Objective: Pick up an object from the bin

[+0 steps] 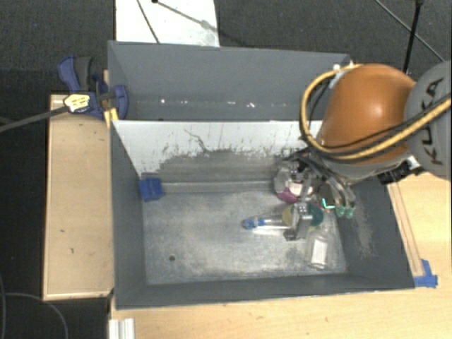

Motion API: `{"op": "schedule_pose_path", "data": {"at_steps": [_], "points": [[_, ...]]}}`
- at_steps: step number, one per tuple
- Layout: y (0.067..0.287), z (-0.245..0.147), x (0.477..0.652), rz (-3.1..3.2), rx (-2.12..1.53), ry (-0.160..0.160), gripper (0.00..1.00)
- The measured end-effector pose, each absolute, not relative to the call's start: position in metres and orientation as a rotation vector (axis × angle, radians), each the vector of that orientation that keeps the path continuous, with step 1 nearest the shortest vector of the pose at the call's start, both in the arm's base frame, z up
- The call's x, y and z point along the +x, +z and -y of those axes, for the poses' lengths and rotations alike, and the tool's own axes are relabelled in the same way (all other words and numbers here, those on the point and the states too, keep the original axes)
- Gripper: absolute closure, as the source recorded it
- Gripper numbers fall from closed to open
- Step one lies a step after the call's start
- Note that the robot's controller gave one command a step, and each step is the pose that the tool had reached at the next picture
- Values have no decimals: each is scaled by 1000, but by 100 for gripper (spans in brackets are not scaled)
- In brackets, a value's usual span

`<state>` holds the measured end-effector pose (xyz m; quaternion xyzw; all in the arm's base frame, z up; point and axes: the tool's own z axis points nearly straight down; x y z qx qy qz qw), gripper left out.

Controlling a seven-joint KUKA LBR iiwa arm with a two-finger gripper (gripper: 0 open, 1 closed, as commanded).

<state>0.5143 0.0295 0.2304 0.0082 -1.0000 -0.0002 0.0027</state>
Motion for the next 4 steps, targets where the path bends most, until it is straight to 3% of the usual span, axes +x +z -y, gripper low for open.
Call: {"op": "schedule_pose_path", "data": {"at_steps": [1,2,3,4], "points": [[71,73,523,3154,161,-2,0],[71,42,541,3139,-256,-2,0],[72,42,542,3140,-256,-2,0],[70,23,558,3069,-647,-3,0]]}}
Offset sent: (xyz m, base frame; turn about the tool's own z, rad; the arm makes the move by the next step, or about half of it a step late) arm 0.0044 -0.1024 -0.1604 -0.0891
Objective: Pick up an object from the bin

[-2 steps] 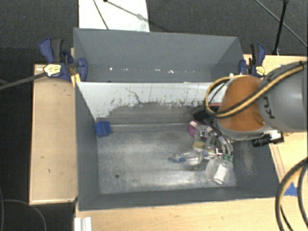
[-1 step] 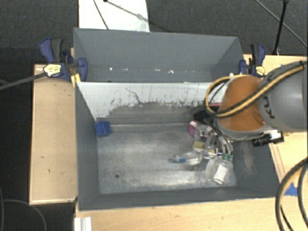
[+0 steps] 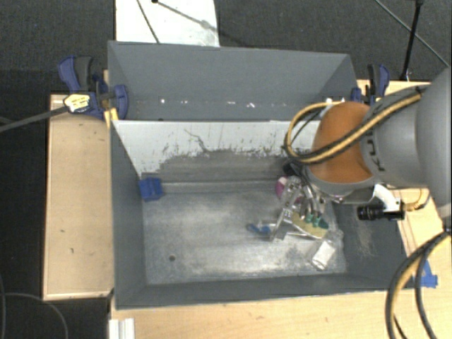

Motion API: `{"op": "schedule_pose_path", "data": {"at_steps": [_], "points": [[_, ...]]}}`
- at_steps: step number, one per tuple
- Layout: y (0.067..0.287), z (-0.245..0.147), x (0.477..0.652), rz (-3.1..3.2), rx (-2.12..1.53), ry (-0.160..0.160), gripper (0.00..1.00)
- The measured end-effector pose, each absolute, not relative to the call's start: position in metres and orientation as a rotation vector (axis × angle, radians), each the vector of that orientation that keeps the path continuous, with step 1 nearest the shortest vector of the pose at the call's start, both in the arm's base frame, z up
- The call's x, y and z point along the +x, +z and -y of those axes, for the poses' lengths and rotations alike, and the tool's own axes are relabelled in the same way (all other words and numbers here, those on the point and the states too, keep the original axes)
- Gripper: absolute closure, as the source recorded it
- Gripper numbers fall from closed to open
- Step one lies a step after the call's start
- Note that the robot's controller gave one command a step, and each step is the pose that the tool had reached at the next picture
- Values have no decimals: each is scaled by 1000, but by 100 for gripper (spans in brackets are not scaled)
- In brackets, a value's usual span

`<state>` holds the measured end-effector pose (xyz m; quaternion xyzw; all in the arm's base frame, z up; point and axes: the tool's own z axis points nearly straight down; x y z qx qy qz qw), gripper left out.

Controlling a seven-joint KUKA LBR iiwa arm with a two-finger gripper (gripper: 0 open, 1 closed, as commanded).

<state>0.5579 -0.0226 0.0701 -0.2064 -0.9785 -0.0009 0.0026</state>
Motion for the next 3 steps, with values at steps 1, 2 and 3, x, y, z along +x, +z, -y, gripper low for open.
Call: {"op": "schedule_pose_path", "data": {"at_steps": [1,2,3], "points": [[70,22,558,3069,-643,-3,0],[71,22,559,3072,-641,-4,100],[98,22,560,3083,-636,-2,100]]}}
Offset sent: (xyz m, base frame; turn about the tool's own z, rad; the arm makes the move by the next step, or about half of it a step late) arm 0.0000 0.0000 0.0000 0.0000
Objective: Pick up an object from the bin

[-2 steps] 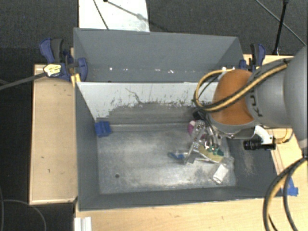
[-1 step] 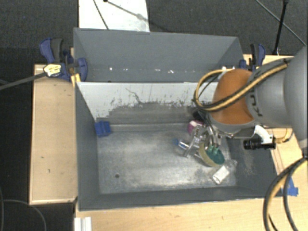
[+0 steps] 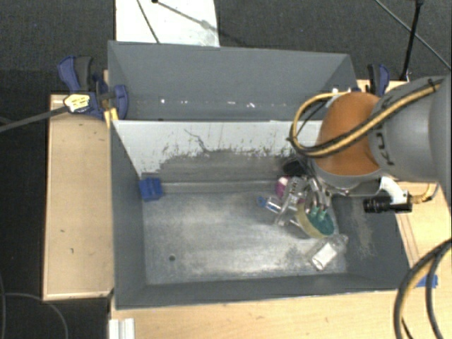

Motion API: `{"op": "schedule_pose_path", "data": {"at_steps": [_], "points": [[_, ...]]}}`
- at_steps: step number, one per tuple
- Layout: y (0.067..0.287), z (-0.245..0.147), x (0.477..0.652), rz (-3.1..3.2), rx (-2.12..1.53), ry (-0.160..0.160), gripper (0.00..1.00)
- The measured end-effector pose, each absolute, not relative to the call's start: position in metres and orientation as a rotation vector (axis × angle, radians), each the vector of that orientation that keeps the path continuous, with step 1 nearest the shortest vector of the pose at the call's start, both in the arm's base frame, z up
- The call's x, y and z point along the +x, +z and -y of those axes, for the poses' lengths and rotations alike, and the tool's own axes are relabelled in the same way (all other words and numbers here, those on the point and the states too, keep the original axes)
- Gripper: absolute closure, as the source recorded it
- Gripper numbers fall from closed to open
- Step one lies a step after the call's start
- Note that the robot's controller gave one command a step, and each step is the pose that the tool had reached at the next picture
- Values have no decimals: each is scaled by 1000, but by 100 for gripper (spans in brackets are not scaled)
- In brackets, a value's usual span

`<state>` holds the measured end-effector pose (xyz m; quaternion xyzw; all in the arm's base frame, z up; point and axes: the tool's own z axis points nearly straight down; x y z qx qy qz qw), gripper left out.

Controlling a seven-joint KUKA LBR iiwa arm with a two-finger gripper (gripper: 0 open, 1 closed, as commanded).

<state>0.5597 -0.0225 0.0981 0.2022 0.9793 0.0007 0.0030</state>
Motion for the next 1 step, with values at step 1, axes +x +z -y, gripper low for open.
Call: {"op": "schedule_pose_path", "data": {"at_steps": [1], "points": [[193,23,562,-3070,622,3,100]]}}
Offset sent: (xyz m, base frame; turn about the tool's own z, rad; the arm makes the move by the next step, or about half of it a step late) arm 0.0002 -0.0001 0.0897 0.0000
